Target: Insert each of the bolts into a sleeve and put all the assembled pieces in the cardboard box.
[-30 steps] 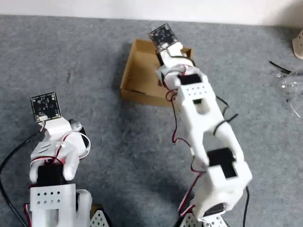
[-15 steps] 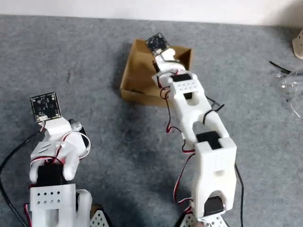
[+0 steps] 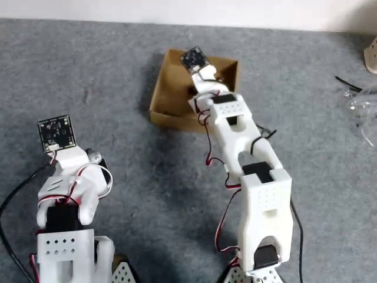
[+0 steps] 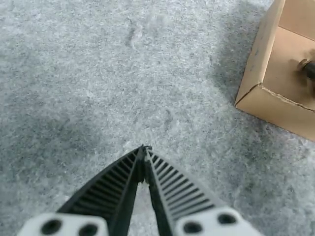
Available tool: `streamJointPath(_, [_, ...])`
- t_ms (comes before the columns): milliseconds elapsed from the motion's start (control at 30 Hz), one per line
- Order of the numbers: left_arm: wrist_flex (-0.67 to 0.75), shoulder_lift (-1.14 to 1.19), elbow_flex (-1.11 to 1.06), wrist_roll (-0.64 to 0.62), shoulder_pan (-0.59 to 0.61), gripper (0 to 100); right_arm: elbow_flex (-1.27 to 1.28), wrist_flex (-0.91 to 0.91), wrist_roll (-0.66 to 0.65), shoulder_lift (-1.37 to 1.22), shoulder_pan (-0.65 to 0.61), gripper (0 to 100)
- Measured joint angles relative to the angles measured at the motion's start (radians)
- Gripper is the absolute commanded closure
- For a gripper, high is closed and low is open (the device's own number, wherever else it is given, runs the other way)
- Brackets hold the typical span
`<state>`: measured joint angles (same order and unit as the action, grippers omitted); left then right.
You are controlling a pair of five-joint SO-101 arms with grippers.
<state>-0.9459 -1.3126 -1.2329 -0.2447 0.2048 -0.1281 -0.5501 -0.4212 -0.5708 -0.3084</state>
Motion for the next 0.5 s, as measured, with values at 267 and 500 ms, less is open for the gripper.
streamJointPath(267, [0.035, 0.000, 0.000, 0.000, 0.000, 99, -0.005, -0.031, 0.000, 0.112, 0.003, 80.3])
streamJointPath(500, [0.048, 0.000, 0.000, 0.000, 0.000, 99, -0.005, -0.178, 0.060, 0.299, 0.002, 80.3])
